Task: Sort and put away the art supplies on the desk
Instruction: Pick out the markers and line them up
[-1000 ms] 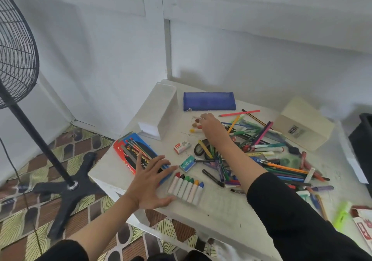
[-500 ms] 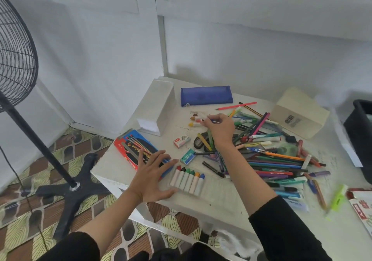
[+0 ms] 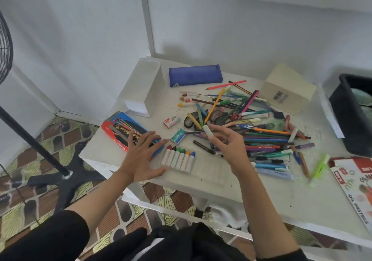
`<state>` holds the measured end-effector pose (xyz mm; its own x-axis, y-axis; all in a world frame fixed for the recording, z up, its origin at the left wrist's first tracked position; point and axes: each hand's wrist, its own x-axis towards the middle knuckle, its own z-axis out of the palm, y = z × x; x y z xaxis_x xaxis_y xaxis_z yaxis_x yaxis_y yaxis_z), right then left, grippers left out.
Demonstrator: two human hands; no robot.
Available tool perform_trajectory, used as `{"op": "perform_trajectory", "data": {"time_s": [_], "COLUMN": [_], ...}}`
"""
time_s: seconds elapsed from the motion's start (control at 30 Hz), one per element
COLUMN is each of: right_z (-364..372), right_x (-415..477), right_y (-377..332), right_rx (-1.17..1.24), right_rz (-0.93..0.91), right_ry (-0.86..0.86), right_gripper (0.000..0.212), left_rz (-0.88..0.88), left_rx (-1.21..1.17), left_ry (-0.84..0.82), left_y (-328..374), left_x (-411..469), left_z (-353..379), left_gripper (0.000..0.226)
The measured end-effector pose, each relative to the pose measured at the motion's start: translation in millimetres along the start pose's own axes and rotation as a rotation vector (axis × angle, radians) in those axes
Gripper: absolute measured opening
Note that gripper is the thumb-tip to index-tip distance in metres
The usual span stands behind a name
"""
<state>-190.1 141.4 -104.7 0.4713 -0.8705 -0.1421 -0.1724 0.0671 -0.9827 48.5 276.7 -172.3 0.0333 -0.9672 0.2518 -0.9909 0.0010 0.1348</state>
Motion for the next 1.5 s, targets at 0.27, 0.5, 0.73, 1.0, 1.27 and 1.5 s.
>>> {"op": "perform_trajectory", "data": {"time_s": [0.27, 0.5, 0.73, 1.0, 1.27, 1.5], "right_z": [-1.4, 1.3, 2.5, 12.1, 16.5, 22.9], "right_x": [-12.3, -10.5, -9.9, -8.0, -8.4, -5.2], "right_y": [7.4, 10.3, 13.9, 19.6, 17.8, 19.0], "right_rx": [-0.272, -0.369, -0.456, -0.6, -0.658, -0.762], "right_rz": [-0.001, -0.058, -0.189, -0.312, -0.24, -0.195], "right_ry": [-0.157, -0.155, -0.172, -0.398, -0.437, -0.42], "right_gripper": [0.021, 0.018, 0.022, 0.025, 0.017, 0.016], "left_rz": [-0.009, -0.012, -0.016, -0.017, -0.018, -0.022], "left_rx": [-0.021, -0.034, -0.027, -0.024, -0.019, -0.028], "left_ry": [0.004, 0.002, 0.001, -0.001, 0.005, 0.006], "left_y": [0.1, -0.1, 0.0, -0.8, -1.1, 0.4], "left_x": [-0.7, -1.1, -1.4, -1.4, -1.2, -1.2], "left_z": [2.0, 3.5, 3.8, 5.0, 4.7, 4.3], "left_gripper": [0.083, 0.082, 0.083, 0.083, 0.082, 0.083]}}
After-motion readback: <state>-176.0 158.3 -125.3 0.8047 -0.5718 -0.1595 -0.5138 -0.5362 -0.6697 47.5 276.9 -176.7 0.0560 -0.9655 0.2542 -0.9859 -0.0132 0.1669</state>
